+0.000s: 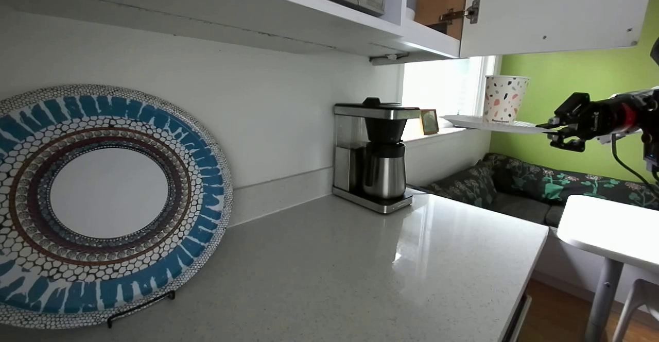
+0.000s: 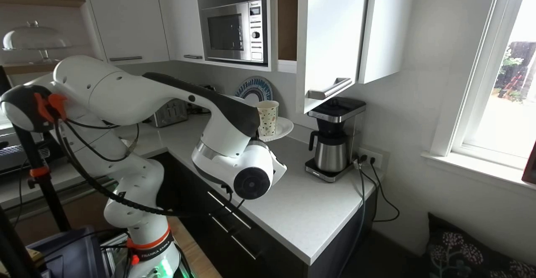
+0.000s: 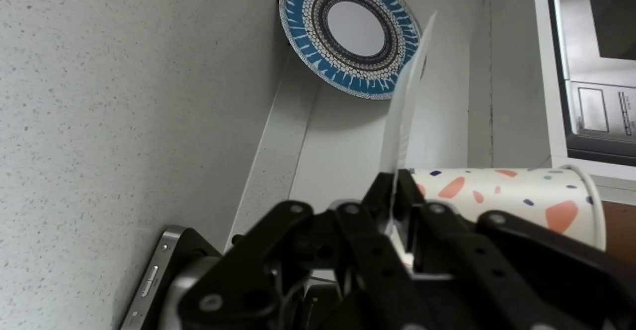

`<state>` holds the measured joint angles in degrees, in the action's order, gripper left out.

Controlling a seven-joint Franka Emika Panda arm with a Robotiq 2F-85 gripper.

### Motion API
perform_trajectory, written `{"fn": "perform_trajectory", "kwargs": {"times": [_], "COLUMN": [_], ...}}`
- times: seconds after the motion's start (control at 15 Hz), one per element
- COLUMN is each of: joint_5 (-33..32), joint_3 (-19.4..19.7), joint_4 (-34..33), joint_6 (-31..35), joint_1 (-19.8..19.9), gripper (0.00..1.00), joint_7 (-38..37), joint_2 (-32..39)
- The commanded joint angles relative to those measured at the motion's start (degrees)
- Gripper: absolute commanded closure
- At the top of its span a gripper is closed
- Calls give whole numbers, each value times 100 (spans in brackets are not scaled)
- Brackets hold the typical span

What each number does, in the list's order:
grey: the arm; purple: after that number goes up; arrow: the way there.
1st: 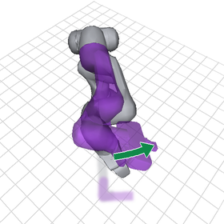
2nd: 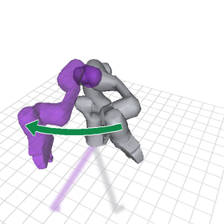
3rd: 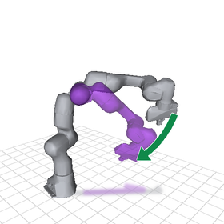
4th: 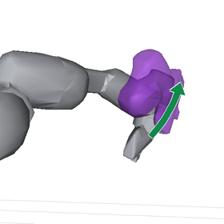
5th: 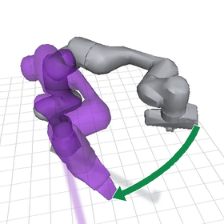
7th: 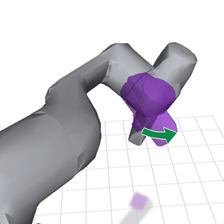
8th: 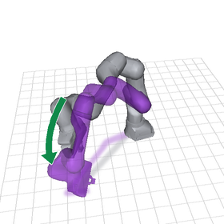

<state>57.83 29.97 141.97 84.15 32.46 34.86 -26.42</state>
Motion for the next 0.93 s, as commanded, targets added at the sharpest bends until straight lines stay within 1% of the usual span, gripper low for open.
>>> {"fn": "perform_trajectory", "kwargs": {"times": [0.0, 0.4, 0.87], "joint_5": [71, 522, 507], "joint_3": [-3, 9, -108], "joint_4": [11, 45, -107], "joint_6": [-11, -194, -176], "joint_1": [26, 103, 258], "gripper": [98, 98, 98], "joint_7": [-31, -409, -1028], "joint_2": [-16, -333, -675]}}
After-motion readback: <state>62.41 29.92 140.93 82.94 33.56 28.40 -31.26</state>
